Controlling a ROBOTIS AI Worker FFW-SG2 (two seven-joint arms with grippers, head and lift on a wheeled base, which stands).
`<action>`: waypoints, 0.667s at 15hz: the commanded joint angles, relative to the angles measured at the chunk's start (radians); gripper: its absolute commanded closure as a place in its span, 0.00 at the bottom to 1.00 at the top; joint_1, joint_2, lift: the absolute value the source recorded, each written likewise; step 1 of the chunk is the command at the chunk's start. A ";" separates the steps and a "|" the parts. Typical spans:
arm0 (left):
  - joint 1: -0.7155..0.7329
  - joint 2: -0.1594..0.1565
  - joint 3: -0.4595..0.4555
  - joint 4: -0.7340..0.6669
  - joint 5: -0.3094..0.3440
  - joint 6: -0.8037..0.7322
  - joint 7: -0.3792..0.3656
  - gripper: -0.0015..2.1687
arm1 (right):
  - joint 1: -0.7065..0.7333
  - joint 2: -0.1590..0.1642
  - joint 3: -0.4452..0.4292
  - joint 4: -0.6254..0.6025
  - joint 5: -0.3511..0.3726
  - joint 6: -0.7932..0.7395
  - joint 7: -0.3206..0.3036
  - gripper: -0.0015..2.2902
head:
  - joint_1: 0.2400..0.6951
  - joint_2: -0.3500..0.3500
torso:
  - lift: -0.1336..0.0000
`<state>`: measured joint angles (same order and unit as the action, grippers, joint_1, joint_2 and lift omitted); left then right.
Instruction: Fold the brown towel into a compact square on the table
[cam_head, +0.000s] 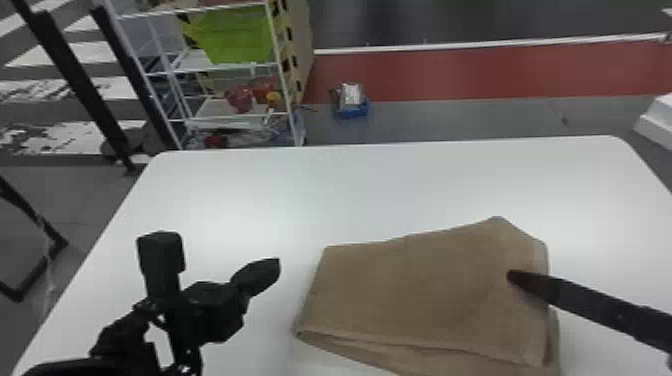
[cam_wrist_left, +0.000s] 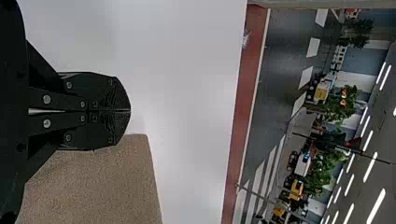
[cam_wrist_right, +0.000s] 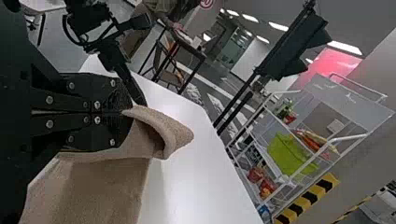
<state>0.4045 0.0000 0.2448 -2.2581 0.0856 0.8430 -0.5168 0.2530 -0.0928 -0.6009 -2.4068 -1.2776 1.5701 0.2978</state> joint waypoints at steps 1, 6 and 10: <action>-0.001 -0.003 -0.004 0.000 -0.001 0.000 0.000 0.80 | 0.009 0.015 -0.002 0.000 -0.051 0.002 -0.016 0.62 | 1.00 0.70 | 0.08; 0.008 -0.003 -0.006 0.000 -0.003 0.000 -0.012 0.80 | 0.092 0.028 -0.063 0.043 0.014 0.002 0.020 0.62 | 1.00 0.71 | 0.08; 0.008 -0.003 -0.038 0.000 -0.035 0.000 -0.014 0.80 | 0.117 0.030 -0.074 0.166 0.112 0.002 0.073 0.62 | 1.00 0.64 | 0.08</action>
<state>0.4126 0.0000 0.2206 -2.2580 0.0642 0.8430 -0.5318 0.3674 -0.0633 -0.6714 -2.2808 -1.2017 1.5701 0.3683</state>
